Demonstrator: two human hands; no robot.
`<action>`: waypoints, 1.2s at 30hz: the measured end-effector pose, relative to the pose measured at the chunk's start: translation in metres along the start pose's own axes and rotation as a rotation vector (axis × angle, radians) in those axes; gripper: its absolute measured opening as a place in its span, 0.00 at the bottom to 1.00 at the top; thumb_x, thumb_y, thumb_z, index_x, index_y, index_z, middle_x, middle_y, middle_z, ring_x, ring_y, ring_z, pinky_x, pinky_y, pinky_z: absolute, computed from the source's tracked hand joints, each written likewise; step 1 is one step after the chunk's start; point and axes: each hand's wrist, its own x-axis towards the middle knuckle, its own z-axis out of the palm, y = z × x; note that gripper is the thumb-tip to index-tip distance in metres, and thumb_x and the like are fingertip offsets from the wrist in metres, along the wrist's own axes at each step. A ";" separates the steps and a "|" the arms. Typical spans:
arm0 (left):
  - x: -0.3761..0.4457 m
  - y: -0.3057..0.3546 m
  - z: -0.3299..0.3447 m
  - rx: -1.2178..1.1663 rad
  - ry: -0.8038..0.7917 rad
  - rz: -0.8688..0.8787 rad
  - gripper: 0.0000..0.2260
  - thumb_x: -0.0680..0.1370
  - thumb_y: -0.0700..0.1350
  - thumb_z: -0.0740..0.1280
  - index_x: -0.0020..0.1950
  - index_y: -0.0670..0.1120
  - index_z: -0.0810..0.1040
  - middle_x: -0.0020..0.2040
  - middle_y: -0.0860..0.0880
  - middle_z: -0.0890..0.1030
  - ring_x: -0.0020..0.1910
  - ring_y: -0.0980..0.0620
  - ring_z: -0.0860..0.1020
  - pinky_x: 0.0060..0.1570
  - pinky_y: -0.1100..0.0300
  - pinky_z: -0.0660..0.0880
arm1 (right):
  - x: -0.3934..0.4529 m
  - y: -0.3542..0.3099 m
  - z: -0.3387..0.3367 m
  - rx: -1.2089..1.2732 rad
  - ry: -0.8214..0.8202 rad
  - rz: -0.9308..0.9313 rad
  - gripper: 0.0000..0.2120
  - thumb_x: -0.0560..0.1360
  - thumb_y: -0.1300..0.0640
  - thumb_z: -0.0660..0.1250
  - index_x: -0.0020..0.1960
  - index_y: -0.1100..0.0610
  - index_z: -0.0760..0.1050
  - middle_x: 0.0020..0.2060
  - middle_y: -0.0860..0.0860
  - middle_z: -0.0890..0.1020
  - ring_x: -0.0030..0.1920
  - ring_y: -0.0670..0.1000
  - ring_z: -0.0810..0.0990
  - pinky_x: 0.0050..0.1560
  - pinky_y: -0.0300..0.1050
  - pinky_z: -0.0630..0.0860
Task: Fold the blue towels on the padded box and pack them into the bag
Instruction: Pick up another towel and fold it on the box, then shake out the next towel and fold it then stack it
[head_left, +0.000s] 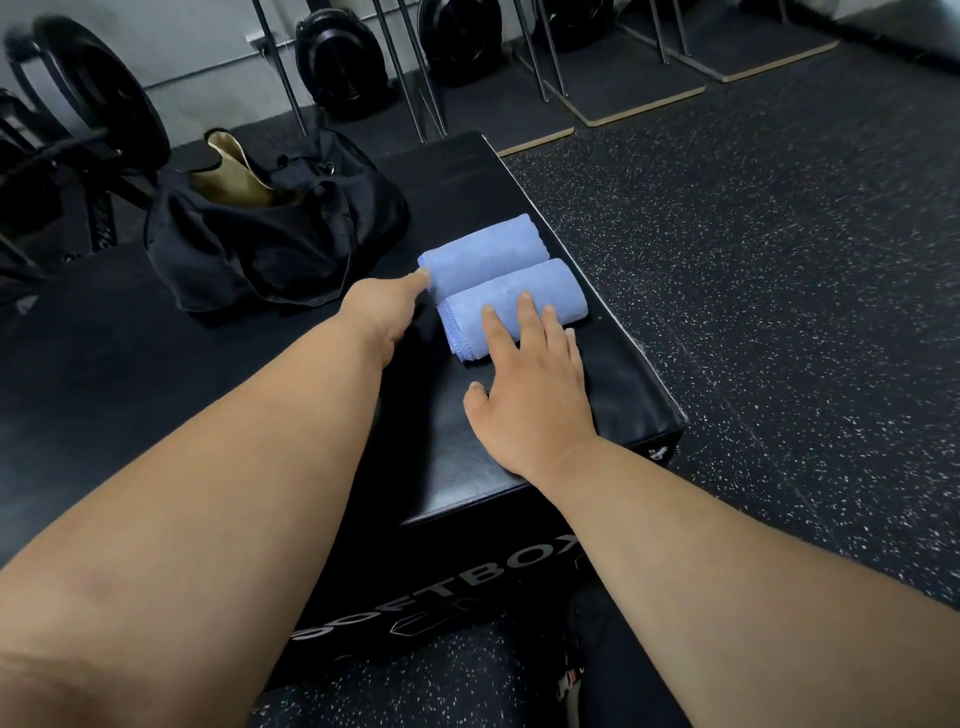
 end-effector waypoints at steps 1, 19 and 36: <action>-0.005 -0.004 -0.005 -0.004 0.006 0.007 0.19 0.77 0.62 0.73 0.52 0.46 0.84 0.47 0.50 0.85 0.39 0.51 0.77 0.44 0.57 0.74 | -0.002 -0.005 0.001 0.019 0.024 -0.028 0.37 0.77 0.46 0.66 0.84 0.51 0.59 0.84 0.59 0.55 0.83 0.63 0.53 0.82 0.61 0.49; -0.239 -0.242 -0.271 0.099 0.533 -0.071 0.05 0.81 0.47 0.72 0.46 0.50 0.83 0.44 0.55 0.85 0.38 0.62 0.80 0.39 0.68 0.73 | -0.111 -0.193 0.061 0.209 -0.514 -0.658 0.24 0.82 0.48 0.63 0.78 0.47 0.71 0.69 0.49 0.79 0.70 0.54 0.74 0.71 0.52 0.71; -0.379 -0.584 -0.487 0.252 0.541 -0.853 0.19 0.79 0.52 0.67 0.67 0.44 0.80 0.66 0.39 0.80 0.63 0.37 0.78 0.61 0.50 0.76 | -0.255 -0.367 0.197 0.048 -0.930 -0.691 0.22 0.83 0.45 0.63 0.76 0.43 0.72 0.72 0.42 0.74 0.54 0.43 0.82 0.59 0.46 0.78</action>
